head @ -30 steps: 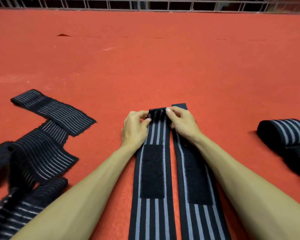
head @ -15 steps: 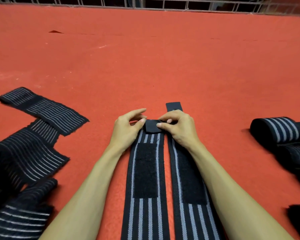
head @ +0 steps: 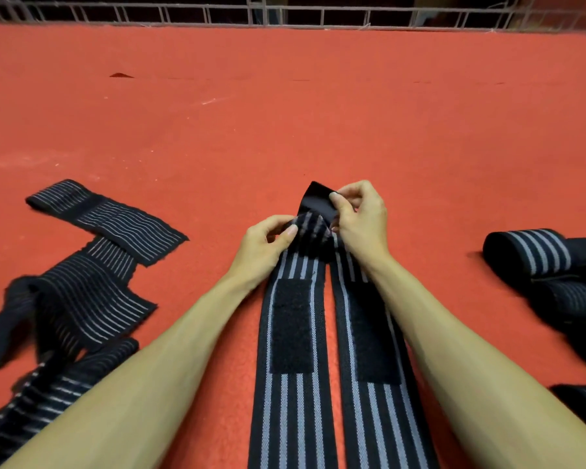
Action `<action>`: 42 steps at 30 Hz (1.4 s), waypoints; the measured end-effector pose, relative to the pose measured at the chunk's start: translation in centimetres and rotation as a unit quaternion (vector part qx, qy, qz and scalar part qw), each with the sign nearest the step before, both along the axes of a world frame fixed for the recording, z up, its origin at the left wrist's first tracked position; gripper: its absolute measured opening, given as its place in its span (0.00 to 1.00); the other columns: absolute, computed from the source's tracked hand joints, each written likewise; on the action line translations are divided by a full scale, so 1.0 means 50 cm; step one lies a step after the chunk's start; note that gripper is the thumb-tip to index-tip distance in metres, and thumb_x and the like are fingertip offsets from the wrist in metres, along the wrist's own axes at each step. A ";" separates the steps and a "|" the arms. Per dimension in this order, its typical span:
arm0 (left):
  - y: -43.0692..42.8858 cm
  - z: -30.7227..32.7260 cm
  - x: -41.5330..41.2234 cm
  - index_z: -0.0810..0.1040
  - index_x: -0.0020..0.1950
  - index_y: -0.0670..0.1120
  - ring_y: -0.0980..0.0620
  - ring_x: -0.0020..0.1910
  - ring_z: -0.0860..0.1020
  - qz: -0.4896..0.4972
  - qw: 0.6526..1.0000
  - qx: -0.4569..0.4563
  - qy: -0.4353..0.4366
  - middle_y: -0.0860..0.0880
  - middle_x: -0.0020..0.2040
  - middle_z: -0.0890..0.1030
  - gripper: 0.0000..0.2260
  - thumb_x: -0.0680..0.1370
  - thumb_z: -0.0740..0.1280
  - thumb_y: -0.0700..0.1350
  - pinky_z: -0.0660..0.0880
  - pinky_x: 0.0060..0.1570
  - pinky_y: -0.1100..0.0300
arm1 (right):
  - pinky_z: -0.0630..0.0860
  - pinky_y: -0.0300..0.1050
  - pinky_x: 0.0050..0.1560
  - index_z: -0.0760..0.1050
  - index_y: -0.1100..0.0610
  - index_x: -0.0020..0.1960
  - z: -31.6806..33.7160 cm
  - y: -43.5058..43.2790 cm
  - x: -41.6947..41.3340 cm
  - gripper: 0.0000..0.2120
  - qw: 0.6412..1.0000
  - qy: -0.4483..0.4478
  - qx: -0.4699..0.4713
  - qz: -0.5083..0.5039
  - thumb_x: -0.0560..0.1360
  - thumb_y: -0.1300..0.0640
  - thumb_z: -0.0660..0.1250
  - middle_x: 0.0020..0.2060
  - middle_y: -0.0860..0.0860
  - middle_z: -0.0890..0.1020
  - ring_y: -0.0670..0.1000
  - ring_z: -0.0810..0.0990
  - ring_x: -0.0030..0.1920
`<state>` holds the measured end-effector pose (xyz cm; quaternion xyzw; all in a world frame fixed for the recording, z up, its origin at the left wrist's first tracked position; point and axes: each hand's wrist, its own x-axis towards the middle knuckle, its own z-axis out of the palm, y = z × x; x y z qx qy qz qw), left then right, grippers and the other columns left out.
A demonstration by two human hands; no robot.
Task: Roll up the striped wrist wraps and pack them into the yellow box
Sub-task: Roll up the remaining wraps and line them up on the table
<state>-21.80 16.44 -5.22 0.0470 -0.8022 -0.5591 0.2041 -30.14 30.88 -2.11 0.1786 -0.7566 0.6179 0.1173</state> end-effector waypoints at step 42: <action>0.082 0.015 -0.049 0.82 0.55 0.47 0.48 0.62 0.76 0.102 0.967 -0.144 -0.186 0.47 0.58 0.82 0.13 0.79 0.59 0.39 0.68 0.66 0.53 | 0.80 0.56 0.56 0.84 0.51 0.42 -0.030 0.137 -0.084 0.06 0.978 -0.188 0.080 0.039 0.67 0.60 0.78 0.42 0.51 0.86 0.50 0.84 0.44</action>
